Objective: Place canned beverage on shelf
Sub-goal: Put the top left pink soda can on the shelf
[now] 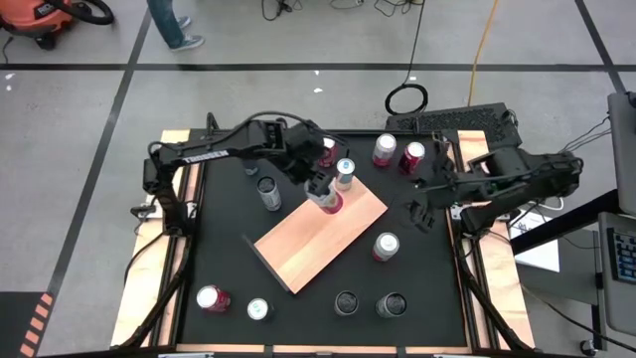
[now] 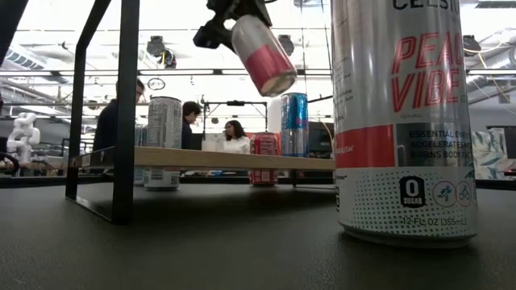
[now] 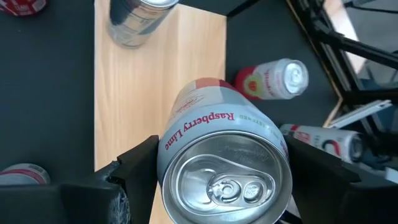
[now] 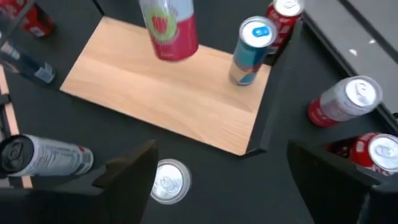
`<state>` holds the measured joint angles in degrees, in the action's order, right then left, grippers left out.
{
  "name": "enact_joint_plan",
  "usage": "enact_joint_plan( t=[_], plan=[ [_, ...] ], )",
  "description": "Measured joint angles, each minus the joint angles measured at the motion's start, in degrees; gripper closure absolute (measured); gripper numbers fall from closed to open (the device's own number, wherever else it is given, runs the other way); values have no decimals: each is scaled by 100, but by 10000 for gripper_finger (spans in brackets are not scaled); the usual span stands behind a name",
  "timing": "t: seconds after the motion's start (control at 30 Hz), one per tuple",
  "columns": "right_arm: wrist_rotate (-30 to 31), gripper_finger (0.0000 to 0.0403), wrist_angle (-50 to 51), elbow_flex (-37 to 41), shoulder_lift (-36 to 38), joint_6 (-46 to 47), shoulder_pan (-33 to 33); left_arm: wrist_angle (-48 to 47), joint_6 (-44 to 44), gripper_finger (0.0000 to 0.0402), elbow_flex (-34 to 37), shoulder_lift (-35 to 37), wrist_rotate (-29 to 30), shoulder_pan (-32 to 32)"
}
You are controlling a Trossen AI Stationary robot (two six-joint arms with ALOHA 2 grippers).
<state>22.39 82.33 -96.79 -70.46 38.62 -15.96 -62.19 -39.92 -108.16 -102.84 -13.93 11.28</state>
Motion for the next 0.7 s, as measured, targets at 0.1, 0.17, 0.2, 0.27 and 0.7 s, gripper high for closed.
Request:
enact_joint_plan(
  t=[0.1, 0.17, 0.2, 0.27, 0.7],
  plan=[
    [236, 73, 24, 0, 62, 153, -174, -78, 55, 123, 0, -148, 224, -28],
    [376, 73, 26, 0, 68, 162, -256, -167, 231, 123, 1, -234, 469, -41],
    [463, 73, 24, 0, 64, 159, -294, -183, 337, 123, 2, -260, 611, -44],
    [606, 73, 24, 2, 46, 137, -336, -207, 573, 123, 1, -324, 878, -43],
    [1065, 74, 24, 4, 34, -31, -339, -421, 1217, 123, 2, -909, 1099, -43]
  ],
)
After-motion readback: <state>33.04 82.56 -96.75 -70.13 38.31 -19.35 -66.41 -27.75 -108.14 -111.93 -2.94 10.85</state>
